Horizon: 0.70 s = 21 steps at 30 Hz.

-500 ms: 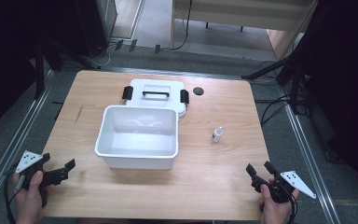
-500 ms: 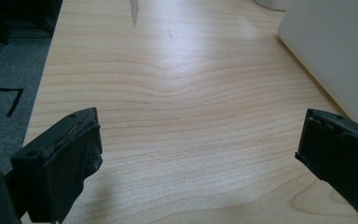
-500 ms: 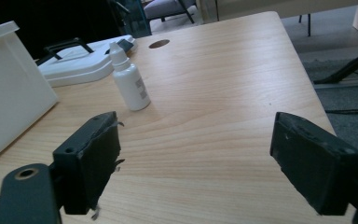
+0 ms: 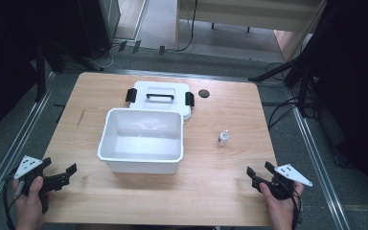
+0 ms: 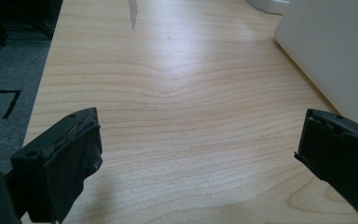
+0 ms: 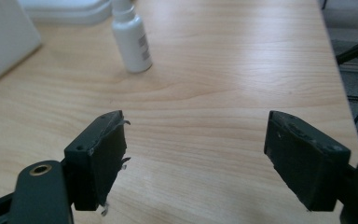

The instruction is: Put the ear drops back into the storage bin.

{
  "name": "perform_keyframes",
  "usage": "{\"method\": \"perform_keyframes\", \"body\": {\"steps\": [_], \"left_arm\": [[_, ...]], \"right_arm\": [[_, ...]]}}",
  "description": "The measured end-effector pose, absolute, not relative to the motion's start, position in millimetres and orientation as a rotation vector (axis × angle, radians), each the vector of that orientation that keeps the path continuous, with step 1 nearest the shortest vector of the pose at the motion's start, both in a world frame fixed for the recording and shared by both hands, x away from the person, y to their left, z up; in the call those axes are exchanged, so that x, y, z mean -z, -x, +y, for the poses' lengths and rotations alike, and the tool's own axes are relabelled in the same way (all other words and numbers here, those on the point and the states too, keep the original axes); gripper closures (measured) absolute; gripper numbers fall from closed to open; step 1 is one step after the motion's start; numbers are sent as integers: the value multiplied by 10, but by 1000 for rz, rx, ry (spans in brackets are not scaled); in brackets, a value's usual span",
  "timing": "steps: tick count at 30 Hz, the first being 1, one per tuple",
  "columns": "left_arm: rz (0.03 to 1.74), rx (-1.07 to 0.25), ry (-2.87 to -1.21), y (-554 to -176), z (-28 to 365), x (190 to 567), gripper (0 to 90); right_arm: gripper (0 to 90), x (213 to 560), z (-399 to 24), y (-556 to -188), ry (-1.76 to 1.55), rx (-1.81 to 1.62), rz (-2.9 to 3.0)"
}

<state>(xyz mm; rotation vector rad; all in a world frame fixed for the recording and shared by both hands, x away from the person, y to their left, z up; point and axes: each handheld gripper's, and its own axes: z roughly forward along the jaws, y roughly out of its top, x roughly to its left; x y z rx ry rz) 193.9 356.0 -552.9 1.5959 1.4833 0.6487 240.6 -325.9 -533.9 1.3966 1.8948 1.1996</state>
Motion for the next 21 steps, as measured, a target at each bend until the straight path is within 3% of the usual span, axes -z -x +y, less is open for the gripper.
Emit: {"method": "perform_keyframes", "body": {"steps": [21], "left_arm": [[1476, -658, -1617, -1946, 3542, 5529, 3]], "right_arm": [[208, 4659, -2769, -3130, -1051, -773, 2366]]}}
